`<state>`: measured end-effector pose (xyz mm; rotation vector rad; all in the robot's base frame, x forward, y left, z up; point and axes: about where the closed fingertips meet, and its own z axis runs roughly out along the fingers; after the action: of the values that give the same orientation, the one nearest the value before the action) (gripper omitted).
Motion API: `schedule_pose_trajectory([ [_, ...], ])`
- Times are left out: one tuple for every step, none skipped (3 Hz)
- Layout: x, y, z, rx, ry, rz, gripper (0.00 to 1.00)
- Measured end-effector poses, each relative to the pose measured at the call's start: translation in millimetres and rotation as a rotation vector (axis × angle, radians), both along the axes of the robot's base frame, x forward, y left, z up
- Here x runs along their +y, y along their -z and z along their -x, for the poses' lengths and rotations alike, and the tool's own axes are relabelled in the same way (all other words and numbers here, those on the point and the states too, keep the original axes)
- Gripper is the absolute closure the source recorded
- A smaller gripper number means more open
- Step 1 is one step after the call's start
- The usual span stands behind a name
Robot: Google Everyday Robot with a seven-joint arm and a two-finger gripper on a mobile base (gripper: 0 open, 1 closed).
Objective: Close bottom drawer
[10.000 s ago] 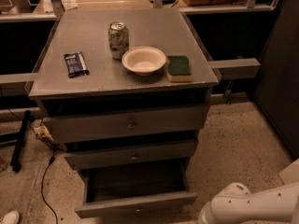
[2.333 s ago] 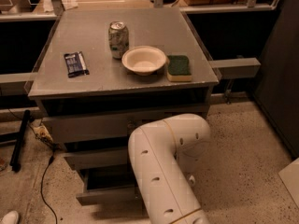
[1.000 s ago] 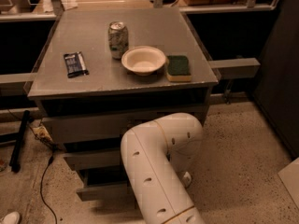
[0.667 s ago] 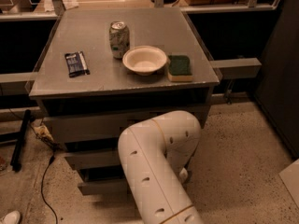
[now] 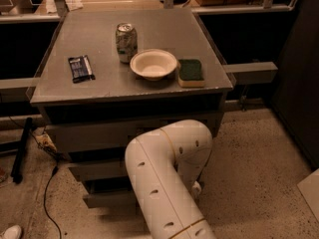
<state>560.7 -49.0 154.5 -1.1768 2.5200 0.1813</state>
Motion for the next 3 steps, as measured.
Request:
schedule_pose_trajectory([
  [-6.6,17.5,-9.0,-0.024,0.034,0.033,1.0],
  [-6.9,28.6,-30.3,-0.068,0.06,0.054,1.0],
  [-6.1,30.4,-32.8,-0.075,0.063,0.055,1.0],
])
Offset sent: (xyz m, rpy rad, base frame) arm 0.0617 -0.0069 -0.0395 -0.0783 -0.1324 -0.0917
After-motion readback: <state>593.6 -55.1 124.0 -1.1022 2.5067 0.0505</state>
